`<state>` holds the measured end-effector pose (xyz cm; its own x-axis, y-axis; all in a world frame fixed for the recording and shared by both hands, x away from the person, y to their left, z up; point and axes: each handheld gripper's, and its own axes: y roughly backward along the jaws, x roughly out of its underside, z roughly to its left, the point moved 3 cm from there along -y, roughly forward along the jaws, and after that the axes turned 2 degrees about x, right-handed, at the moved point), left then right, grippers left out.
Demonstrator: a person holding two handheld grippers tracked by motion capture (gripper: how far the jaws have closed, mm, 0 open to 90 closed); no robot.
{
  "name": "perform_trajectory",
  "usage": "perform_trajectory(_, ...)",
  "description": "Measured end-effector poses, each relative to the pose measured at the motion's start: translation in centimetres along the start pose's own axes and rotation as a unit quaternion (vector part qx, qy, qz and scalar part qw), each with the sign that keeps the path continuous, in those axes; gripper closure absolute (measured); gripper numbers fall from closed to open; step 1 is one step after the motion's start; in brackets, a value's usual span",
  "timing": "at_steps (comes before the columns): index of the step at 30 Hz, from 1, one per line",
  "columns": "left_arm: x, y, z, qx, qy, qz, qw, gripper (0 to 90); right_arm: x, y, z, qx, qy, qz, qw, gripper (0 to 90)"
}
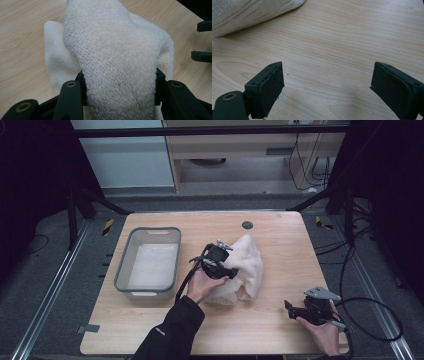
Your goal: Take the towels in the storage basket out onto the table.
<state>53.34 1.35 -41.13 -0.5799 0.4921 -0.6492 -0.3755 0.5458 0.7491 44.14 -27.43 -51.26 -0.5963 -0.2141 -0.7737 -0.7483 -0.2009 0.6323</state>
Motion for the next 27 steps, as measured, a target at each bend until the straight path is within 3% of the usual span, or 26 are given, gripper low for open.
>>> perform_trajectory(18,1.5,-2.9,-0.2,-0.002,-0.005,0.027,0.9996,42.2,0.1,-0.1,0.1,0.0,0.001,0.005,1.0,10.5)
perform_trajectory(27,1.7,-2.8,-0.1,0.003,-0.011,0.029,0.9995,33.3,0.1,-0.1,0.1,0.0,0.002,0.005,1.0,10.5)
